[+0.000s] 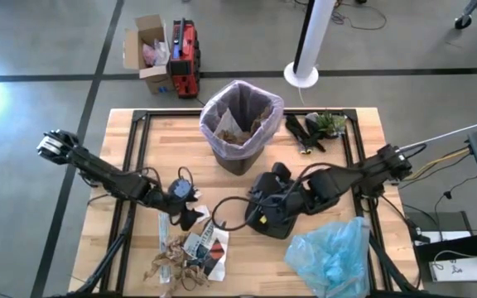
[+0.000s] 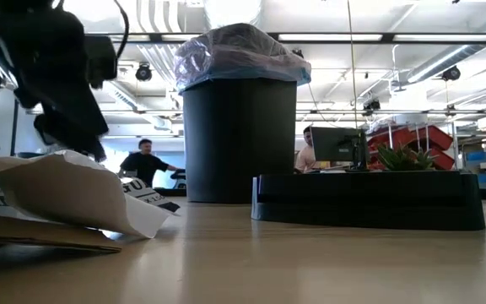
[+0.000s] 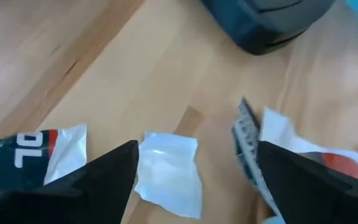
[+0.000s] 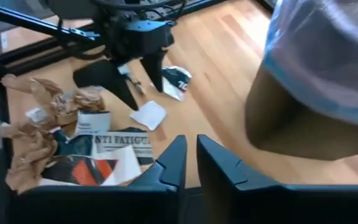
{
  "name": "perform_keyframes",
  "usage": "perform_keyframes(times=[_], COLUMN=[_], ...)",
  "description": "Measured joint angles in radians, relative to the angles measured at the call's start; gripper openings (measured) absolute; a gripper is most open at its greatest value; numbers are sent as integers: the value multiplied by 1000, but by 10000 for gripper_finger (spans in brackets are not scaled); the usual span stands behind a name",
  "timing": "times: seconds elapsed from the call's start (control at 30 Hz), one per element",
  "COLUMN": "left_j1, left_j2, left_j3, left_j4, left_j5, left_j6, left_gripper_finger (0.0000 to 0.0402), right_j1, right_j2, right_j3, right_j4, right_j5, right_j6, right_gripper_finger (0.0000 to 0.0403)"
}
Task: Place trash/remove bag and relplace
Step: Put the white paper into the black trash bin
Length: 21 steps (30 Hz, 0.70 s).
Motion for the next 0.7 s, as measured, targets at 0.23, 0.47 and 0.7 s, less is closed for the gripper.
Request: perform_keyframes(times=[0.23, 0.47, 0.7], left_j1=[0, -4, -7], left_j2=[163, 272, 323], left_j3=[0, -1, 0], left_j4=[189, 313, 336], left_j5=[64, 122, 78], left_j6=[-42, -77, -63], left_gripper_finger=[311, 311, 310], right_j1=[0, 2, 2], right_j2=[0, 0, 0], right_j3=[-68, -88, -89], right_j4=[43, 56, 57], right_j5=[-87, -110, -110], right_j6=[102, 130, 127], right_gripper_finger=[127, 183, 196])
